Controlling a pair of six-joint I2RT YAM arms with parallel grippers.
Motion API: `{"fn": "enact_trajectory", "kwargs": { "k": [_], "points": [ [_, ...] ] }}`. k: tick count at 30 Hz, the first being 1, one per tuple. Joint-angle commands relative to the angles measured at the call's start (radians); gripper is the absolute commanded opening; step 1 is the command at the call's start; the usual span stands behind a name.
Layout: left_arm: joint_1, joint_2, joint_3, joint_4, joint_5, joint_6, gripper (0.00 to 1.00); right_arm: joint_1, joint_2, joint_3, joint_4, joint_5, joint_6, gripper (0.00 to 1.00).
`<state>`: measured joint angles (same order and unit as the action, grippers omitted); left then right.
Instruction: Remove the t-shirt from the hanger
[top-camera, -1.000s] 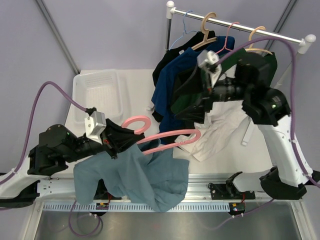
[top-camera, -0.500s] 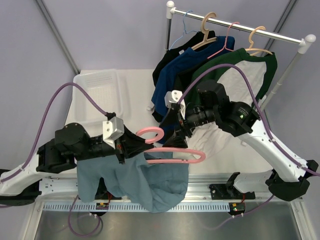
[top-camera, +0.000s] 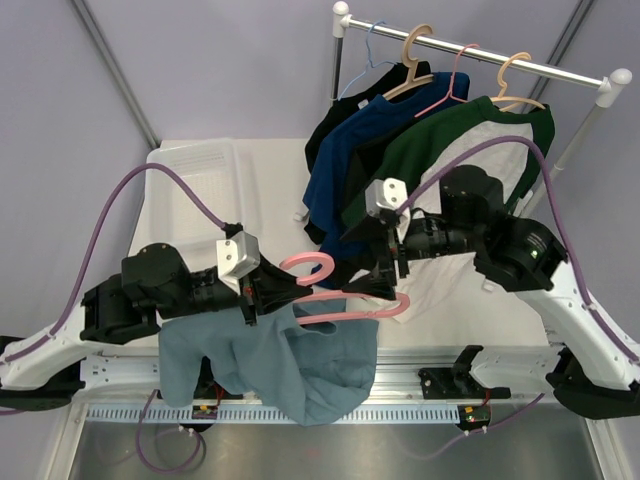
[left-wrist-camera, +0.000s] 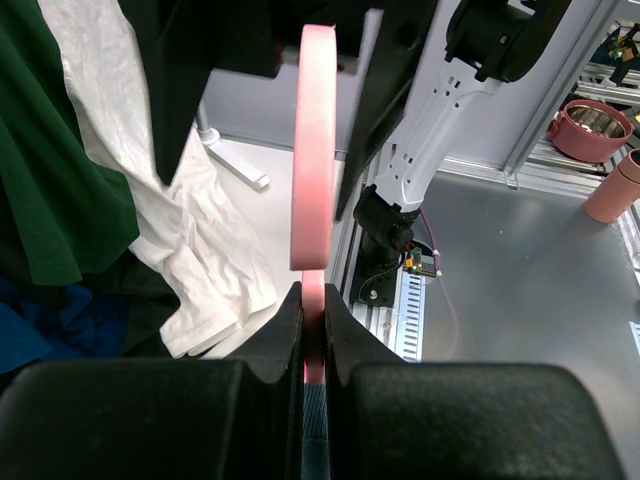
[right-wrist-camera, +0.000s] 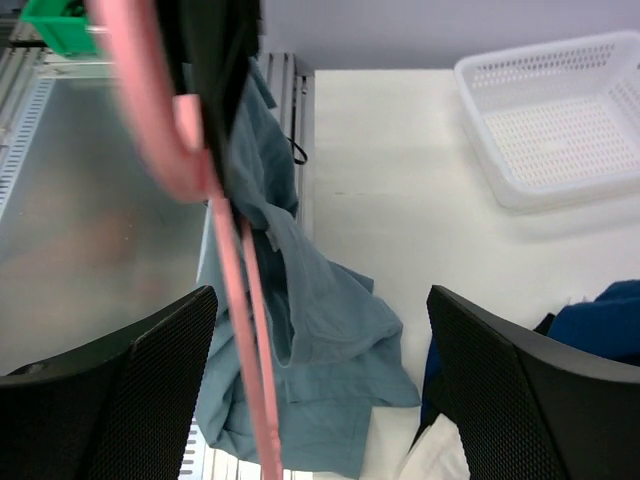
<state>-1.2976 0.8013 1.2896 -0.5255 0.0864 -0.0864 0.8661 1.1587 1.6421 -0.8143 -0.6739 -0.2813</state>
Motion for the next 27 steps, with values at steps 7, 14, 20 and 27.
{"fn": "enact_trajectory", "kwargs": {
  "k": [7, 14, 20, 27],
  "points": [
    [0.001, 0.027, 0.063, 0.05, 0.015, -0.007, 0.0, 0.011, -0.002, -0.065, 0.015, -0.156, -0.006, 0.9],
    [0.001, 0.039, 0.071, 0.073, 0.021, -0.009, 0.0, 0.047, 0.018, -0.126, 0.059, -0.13, -0.009, 0.82],
    [0.001, 0.056, 0.073, 0.104, 0.027, -0.006, 0.0, 0.053, 0.003, -0.214, 0.139, -0.089, 0.027, 0.55],
    [0.001, 0.065, 0.094, 0.116, 0.07, -0.015, 0.0, 0.053, -0.033, -0.313, 0.289, -0.034, 0.106, 0.0]
  ]
}}
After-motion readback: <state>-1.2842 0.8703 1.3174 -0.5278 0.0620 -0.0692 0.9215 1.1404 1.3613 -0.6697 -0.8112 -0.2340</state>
